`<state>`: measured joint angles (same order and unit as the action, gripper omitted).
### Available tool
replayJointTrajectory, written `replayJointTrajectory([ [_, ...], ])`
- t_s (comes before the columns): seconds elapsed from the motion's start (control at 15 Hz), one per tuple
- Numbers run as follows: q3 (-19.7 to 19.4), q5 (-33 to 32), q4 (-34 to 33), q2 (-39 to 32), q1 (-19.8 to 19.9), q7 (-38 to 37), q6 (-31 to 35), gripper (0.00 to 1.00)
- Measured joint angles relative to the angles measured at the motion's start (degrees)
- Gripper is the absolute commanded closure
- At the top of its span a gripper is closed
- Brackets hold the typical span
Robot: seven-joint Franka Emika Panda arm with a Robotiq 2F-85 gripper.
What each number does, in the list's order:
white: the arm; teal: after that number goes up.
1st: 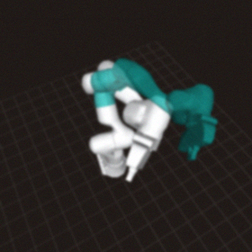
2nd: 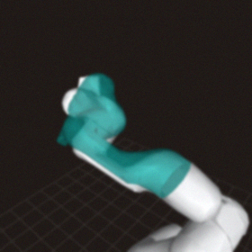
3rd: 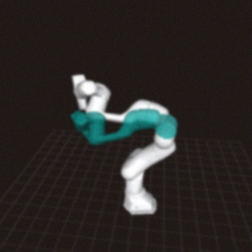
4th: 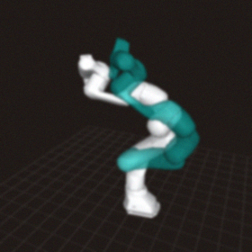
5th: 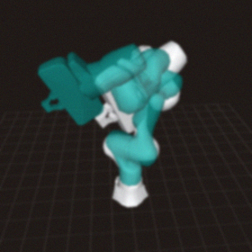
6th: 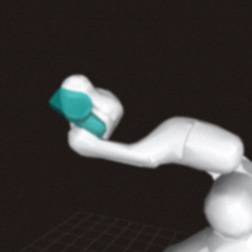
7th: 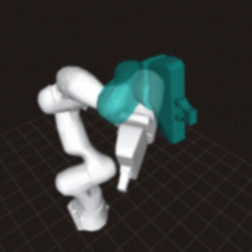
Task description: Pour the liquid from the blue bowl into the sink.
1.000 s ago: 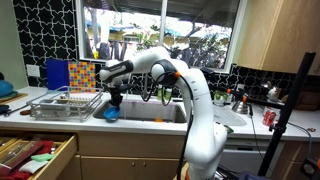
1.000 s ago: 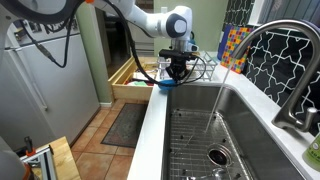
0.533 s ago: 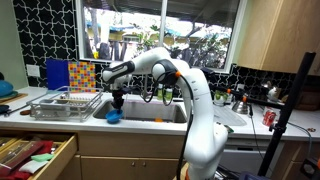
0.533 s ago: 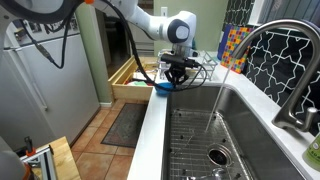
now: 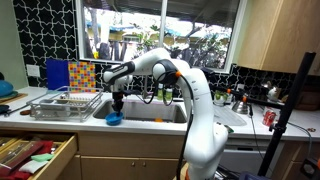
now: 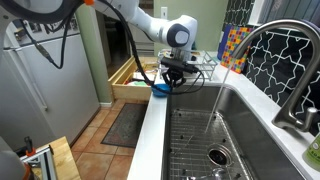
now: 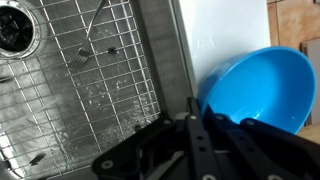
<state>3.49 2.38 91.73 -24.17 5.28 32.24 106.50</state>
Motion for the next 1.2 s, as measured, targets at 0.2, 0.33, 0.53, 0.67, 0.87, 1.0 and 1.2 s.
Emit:
replayJointTrajectory([
  [0.2,0.0,0.33,0.32,0.0,0.02,0.74,0.06,0.68],
  [0.33,0.0,0.33,0.36,0.02,0.02,0.8,0.17,0.6],
  [0.53,0.0,0.33,0.38,0.14,0.02,0.8,0.38,0.38],
  [0.67,0.0,0.33,0.48,0.46,0.02,0.81,0.87,0.23],
  [0.87,0.0,0.33,0.61,1.16,0.02,0.85,1.45,0.01],
  [1.0,0.0,0.33,0.73,1.87,0.02,0.84,1.45,0.0],
  [1.2,-0.16,0.27,1.23,3.68,-0.01,-0.14,1.45,0.0],
])
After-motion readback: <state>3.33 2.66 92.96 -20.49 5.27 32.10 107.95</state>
